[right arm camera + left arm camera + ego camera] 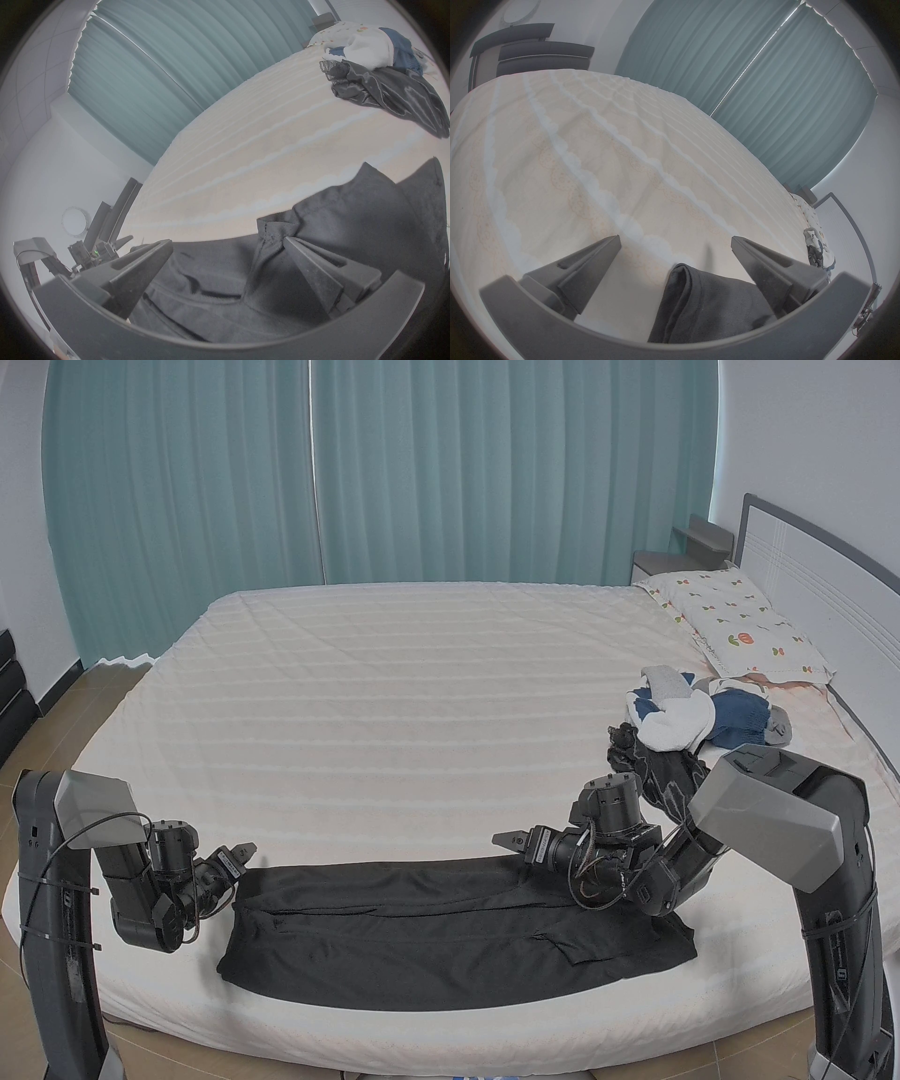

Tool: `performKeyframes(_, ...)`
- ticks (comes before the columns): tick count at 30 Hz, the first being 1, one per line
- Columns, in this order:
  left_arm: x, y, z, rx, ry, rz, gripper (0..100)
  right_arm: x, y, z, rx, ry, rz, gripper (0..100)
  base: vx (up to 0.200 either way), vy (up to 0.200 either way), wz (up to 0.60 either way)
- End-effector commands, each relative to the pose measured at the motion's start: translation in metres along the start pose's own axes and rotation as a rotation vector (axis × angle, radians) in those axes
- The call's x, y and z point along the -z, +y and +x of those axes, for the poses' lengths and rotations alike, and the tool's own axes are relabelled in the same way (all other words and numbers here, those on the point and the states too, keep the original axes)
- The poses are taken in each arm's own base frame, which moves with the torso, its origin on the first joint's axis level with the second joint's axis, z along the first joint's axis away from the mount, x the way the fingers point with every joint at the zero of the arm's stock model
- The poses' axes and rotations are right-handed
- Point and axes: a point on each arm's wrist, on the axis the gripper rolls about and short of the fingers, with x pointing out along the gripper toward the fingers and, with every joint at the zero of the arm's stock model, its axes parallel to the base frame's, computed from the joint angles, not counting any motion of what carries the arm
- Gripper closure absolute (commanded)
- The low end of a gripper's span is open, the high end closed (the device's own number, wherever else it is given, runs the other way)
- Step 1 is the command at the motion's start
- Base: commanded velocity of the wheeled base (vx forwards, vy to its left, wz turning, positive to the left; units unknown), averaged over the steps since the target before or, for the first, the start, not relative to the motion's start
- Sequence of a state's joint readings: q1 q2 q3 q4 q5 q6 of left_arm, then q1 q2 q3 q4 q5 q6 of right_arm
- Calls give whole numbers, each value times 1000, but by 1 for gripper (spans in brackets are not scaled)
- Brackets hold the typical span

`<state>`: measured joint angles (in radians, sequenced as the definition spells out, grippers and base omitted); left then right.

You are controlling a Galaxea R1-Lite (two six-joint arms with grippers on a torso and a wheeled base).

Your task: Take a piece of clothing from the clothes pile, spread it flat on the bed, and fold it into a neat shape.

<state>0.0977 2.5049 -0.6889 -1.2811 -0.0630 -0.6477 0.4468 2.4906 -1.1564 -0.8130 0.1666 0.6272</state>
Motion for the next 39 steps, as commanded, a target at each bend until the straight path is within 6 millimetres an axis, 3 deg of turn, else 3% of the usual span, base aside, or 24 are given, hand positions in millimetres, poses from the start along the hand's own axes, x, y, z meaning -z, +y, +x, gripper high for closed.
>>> performKeyframes(1, 0, 1, 0, -2, 1, 0, 0, 2, -2, 13, 1, -32, 14, 0, 0, 0, 0)
performKeyframes(9, 0, 1, 0, 0, 2, -2, 0, 6, -6, 18, 7, -92, 26, 0, 0, 0, 0)
performKeyframes(14, -3, 0, -1, 2, -5, -14, 0, -12, 1, 6, -17, -156, 67, 0, 0, 0, 0)
performKeyframes(15, -4, 0, -2, 2, -10, -38, 0, -18, 2, -12, -7, -166, 95, 0, 0, 0, 0)
performKeyframes(20, -25, -5, -21, 25, -54, -77, 0, -22, 0, -48, 26, -156, 173, 0, 0, 0, 0)
performKeyframes(28, -43, -27, -54, 79, -86, -97, 0, 0, -1, -80, 87, -101, 266, 0, 0, 0, 0)
performKeyframes(35, -21, -55, -66, 112, 24, -56, 0, 15, -7, -86, 124, -49, 278, 0, 0, 0, 0)
performKeyframes(39, -3, -52, -84, 90, 91, 12, 0, 23, -10, -87, 141, -27, 279, 0, 0, 0, 0)
